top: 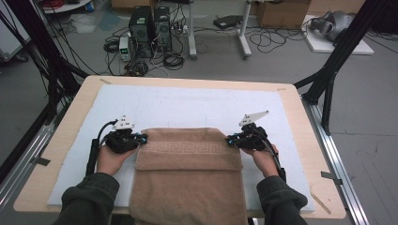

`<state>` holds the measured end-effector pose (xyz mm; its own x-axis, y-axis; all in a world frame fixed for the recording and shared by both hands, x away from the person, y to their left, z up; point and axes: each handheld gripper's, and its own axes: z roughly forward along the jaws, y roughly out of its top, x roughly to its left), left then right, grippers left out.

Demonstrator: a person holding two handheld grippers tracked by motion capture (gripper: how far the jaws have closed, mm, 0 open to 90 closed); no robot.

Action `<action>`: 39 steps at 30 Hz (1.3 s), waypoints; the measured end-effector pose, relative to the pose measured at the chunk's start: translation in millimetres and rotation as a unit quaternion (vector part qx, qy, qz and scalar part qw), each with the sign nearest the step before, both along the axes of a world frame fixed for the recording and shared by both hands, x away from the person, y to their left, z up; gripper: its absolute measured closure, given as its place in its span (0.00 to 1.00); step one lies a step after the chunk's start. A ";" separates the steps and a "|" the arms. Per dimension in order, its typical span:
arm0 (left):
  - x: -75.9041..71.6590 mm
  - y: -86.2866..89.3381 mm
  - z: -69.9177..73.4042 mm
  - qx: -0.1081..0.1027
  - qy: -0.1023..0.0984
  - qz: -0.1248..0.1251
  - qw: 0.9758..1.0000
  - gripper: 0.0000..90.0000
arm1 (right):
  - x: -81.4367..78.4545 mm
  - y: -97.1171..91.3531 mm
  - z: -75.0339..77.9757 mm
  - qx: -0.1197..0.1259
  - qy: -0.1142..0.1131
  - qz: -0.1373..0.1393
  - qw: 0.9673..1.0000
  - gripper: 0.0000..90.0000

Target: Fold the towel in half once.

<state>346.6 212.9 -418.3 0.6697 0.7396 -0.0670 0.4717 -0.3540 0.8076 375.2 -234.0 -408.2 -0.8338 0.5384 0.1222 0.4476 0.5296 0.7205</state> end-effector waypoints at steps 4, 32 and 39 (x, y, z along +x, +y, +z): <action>-9.6 4.0 10.8 -0.019 -0.011 -0.004 1.000 0.96 | -8.4 0.4 15.3 0.003 -0.018 0.008 1.000 0.91; -143.2 19.5 32.5 -0.042 -0.057 -0.086 0.994 0.78 | -135.6 -15.0 31.7 0.064 -0.053 0.083 0.993 0.74; -105.3 17.6 26.1 -0.034 -0.033 -0.067 0.997 0.73 | -90.5 -19.9 21.7 0.041 -0.023 0.052 0.998 0.66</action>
